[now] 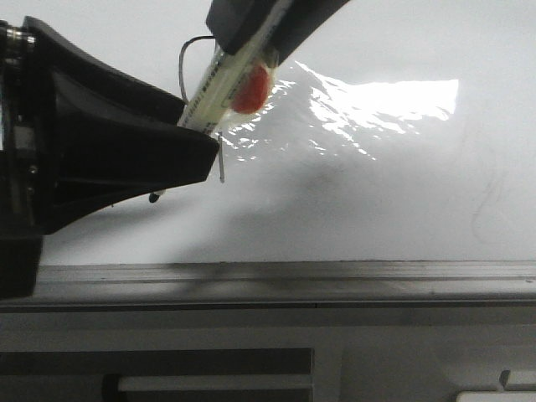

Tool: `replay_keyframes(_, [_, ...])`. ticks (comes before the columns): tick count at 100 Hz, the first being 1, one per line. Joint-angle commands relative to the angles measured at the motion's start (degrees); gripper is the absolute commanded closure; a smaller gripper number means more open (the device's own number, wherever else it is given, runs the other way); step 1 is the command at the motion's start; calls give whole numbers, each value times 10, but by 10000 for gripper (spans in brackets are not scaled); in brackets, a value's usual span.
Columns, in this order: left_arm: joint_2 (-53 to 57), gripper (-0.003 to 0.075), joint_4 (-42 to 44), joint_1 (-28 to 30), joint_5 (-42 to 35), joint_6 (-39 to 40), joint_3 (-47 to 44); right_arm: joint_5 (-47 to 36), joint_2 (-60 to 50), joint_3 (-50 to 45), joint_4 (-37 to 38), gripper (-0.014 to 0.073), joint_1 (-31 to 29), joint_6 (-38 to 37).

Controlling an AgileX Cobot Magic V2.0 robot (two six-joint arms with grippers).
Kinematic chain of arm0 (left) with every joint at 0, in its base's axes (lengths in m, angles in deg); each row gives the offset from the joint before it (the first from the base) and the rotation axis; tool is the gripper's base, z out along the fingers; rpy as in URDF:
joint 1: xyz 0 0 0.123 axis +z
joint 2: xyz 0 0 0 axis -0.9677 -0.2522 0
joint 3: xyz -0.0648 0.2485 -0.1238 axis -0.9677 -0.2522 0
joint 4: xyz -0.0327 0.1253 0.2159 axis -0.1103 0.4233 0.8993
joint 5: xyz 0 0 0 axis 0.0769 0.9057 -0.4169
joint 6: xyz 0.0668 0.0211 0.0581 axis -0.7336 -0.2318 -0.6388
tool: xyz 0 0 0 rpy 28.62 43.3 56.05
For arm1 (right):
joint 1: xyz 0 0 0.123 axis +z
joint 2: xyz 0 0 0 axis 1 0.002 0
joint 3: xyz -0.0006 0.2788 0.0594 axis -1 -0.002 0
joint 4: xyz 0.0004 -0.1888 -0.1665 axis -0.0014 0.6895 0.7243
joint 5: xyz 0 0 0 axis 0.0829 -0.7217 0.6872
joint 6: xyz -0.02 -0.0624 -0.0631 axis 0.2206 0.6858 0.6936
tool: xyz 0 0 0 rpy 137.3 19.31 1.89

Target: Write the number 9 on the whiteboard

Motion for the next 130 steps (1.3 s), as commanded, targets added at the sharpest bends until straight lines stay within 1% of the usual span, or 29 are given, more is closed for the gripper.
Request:
replay_keyframes(1, [4, 447, -11, -4, -50, 5, 19, -15, -16, 19, -2, 652, 1, -5])
replay_keyframes(6, [4, 489, -11, -4, -51, 5, 19, -14, -16, 19, -5, 652, 1, -6])
replay_keyframes(18, [4, 645, -11, -4, -54, 5, 19, -14, -16, 19, -10, 652, 1, -6])
replay_keyframes(27, [3, 739, -11, -4, -54, 5, 19, -16, -16, 19, -10, 651, 1, -6])
replay_keyframes(32, [3, 741, -11, -4, -54, 5, 19, -17, -16, 19, -10, 641, 1, -6])
replay_keyframes(39, [3, 741, -11, -4, -54, 5, 19, -21, -16, 19, -10, 585, 1, -6])
replay_keyframes(46, [3, 741, -11, -4, -54, 5, 19, -26, -16, 19, -10, 488, 1, -6])
replay_keyframes(54, [3, 741, -23, -4, -54, 5, 17, -35, -16, 19, -10, 340, 1, -6])
replay_keyframes(61, [3, 741, -72, -4, -51, 5, 14, -38, -16, 19, -10, 221, 1, -6])
replay_keyframes(66, [3, 741, -134, -4, -43, 5, 14, -39, -16, 19, -10, 163, 1, -6])
replay_keyframes(68, [3, 741, -179, -4, -40, 5, 14, -39, -16, 19, -10, 145, 1, -6])
replay_keyframes(78, [3, 741, -329, -4, -36, 5, 14, -39, -16, 19, -10, 138, 1, -6])
replay_keyframes(83, [3, 741, -384, -4, -34, 5, 14, -38, -16, 19, -10, 138, 1, -6])
replay_keyframes(88, [3, 741, -429, -4, -31, 5, 14, -37, -16, 19, -10, 138, 1, -6])
replay_keyframes(98, [3, 741, -489, -4, -5, 5, 14, -35, -16, 19, -10, 138, 1, -6])
replay_keyframes(106, [2, 741, -521, -4, 12, 5, 14, -32, -16, 19, -10, 138, 1, -6])
replay_keyframes(121, [-4, 741, -532, -4, 39, 5, 17, -31, -16, 19, -10, 138, 1, -6])
replay_keyframes(130, [-4, 741, -534, -4, 41, 5, 17, -30, -16, 19, -10, 138, 1, -6])
